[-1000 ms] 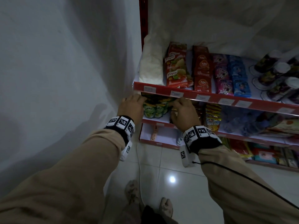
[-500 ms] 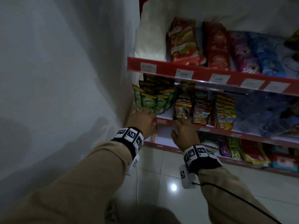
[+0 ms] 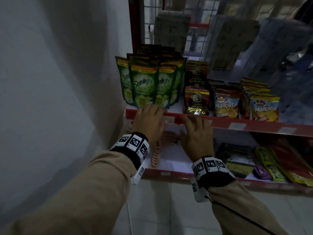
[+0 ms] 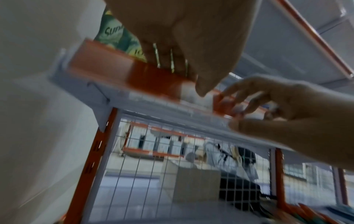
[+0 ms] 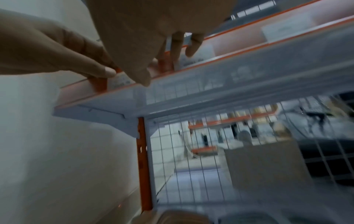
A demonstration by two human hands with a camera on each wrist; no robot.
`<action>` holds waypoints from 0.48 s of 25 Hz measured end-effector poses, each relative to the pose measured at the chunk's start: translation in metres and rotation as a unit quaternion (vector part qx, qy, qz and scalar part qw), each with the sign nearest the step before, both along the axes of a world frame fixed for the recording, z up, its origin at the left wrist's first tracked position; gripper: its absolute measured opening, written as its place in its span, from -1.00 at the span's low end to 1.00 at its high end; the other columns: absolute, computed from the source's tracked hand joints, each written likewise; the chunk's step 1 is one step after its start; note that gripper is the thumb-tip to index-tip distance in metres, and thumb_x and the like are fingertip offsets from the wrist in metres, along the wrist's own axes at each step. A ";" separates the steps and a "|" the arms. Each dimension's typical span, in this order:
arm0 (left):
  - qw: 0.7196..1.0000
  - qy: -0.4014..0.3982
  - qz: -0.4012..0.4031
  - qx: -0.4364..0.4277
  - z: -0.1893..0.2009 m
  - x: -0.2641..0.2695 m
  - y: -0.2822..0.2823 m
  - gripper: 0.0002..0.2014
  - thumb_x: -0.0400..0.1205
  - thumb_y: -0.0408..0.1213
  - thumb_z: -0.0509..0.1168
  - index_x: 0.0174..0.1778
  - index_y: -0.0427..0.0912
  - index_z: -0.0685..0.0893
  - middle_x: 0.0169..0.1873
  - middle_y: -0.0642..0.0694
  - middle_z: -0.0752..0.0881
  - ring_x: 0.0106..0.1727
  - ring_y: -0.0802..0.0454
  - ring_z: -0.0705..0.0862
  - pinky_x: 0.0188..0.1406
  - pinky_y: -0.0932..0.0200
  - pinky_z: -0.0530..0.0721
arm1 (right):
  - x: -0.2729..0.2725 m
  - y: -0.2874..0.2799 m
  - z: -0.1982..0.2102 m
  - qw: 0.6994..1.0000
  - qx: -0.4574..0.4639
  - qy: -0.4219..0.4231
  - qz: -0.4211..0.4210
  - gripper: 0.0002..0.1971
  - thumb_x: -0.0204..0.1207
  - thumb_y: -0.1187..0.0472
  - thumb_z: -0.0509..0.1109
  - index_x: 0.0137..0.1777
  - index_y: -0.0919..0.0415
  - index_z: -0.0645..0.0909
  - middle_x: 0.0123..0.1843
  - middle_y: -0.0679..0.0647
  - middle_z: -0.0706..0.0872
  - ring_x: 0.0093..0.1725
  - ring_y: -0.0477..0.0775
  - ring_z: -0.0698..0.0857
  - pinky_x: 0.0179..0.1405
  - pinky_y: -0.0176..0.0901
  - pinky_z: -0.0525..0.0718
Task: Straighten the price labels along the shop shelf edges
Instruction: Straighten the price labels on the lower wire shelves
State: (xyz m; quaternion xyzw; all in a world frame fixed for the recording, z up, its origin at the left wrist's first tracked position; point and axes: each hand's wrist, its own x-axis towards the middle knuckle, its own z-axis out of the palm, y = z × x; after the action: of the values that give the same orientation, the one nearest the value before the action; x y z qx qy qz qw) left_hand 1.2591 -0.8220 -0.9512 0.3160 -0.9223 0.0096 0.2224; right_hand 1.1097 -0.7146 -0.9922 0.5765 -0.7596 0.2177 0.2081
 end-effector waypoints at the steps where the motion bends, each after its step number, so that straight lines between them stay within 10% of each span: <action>1: 0.999 0.037 -0.008 -0.024 -0.010 -0.002 -0.003 -0.65 0.63 -0.13 0.25 0.32 -0.11 0.56 0.20 -0.10 0.59 0.27 -0.13 0.51 0.26 -0.02 0.35 | -0.004 -0.004 -0.010 0.999 -0.040 0.028 0.005 -0.56 0.45 0.13 0.46 0.33 0.17 0.58 0.24 0.24 0.61 0.08 0.31 0.51 -0.02 0.13 0.51; 6: 0.981 0.149 -0.036 -0.118 -0.038 -0.003 -0.007 -0.68 0.57 -0.23 0.36 0.23 -0.21 0.63 0.04 -0.19 0.65 0.11 -0.22 0.60 0.16 -0.11 0.48 | -0.004 -0.019 -0.022 0.986 -0.146 0.081 -0.007 -0.61 0.60 -0.10 0.27 0.23 0.17 0.57 0.10 0.22 0.58 0.03 0.23 0.45 -0.06 0.09 0.46; 12: 0.982 0.136 -0.073 -0.112 -0.041 0.007 -0.003 -0.53 0.57 -0.30 0.36 0.41 -0.32 0.54 0.30 -0.29 0.58 0.32 -0.27 0.54 0.35 -0.16 0.42 | 0.010 -0.030 0.014 0.991 -0.082 0.080 -0.072 -0.59 0.50 -0.19 0.28 -0.02 0.21 0.49 0.07 0.27 0.56 0.05 0.29 0.48 -0.07 0.12 0.38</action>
State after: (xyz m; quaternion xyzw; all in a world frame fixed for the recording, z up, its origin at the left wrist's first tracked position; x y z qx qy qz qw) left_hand 1.2659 -0.8248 -0.9922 0.2192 -0.8971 0.0540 0.3798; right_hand 1.1200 -0.7447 -0.9780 0.5166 -0.7597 0.2173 0.3298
